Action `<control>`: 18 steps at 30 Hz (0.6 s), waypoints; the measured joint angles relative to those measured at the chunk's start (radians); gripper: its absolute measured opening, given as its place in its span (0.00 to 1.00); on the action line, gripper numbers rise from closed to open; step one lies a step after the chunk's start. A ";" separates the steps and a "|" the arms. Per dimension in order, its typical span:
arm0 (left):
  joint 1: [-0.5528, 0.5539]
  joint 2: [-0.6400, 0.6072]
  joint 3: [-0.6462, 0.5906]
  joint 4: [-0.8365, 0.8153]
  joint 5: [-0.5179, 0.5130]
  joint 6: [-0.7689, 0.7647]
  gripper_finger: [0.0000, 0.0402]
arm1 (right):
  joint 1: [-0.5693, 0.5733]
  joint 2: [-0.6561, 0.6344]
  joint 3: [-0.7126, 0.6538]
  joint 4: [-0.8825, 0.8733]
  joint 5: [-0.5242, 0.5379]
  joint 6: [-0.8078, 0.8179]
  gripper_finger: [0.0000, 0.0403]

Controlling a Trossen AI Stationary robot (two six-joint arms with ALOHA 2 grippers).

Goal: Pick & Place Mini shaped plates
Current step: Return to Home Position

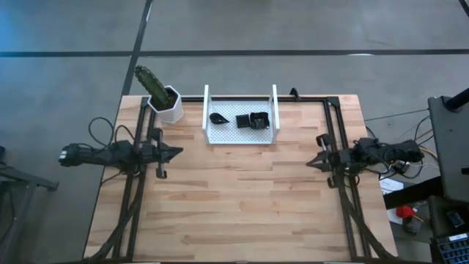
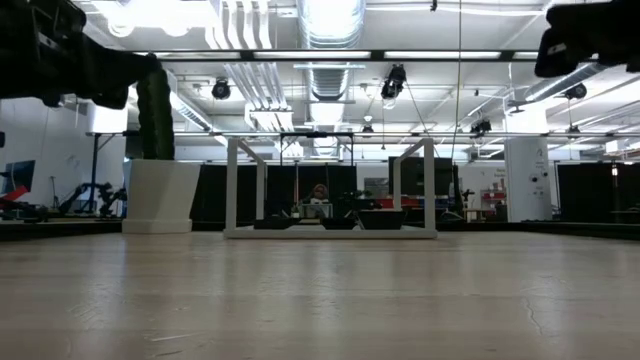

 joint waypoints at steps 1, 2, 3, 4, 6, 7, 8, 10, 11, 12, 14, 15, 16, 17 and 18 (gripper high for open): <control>0.000 0.000 0.000 0.000 0.004 0.000 0.00 | 0.000 0.000 -0.013 0.013 0.000 0.000 0.02; 0.000 0.000 0.000 -0.004 0.004 0.000 0.00 | 0.000 -0.001 -0.027 0.024 0.000 -0.001 0.02; 0.000 0.000 0.000 -0.005 0.005 0.002 0.00 | 0.000 -0.001 -0.041 0.036 0.000 -0.001 0.02; 0.000 0.000 0.000 -0.008 0.005 0.004 0.00 | 0.000 -0.001 -0.053 0.043 0.000 -0.001 0.02; 0.000 0.000 0.000 -0.015 0.005 0.005 0.00 | 0.000 -0.001 -0.077 0.059 0.000 -0.004 0.02; 0.000 0.000 0.000 -0.020 0.005 0.005 0.00 | 0.000 -0.001 -0.089 0.070 0.000 -0.003 0.02; 0.000 0.000 0.000 -0.020 0.005 0.005 0.00 | 0.000 -0.001 -0.103 0.084 0.000 -0.004 0.02; 0.000 0.000 0.000 -0.024 0.005 0.005 0.00 | 0.000 -0.001 -0.122 0.089 0.000 -0.004 0.02; 0.000 0.000 0.000 -0.028 0.005 0.005 0.00 | 0.000 0.000 -0.122 0.080 0.000 -0.002 0.02; 0.000 0.000 0.000 -0.028 0.005 0.005 0.00 | 0.000 0.001 -0.122 0.077 0.001 -0.001 0.02; 0.000 0.000 -0.001 -0.028 0.005 0.006 0.00 | 0.000 0.002 -0.122 0.086 0.001 -0.001 0.02; 0.000 0.000 -0.001 -0.028 0.005 0.005 0.00 | 0.000 0.001 -0.122 0.086 0.001 -0.001 0.02; 0.000 0.000 -0.001 -0.028 0.005 0.005 0.00 | 0.000 0.000 -0.122 0.086 0.002 -0.003 0.02; 0.000 0.000 -0.001 -0.028 0.005 0.006 0.00 | 0.000 0.000 -0.122 0.086 0.003 -0.005 0.02; 0.000 0.000 -0.001 -0.030 0.005 0.006 0.00 | 0.000 0.000 -0.122 0.086 0.003 -0.008 0.02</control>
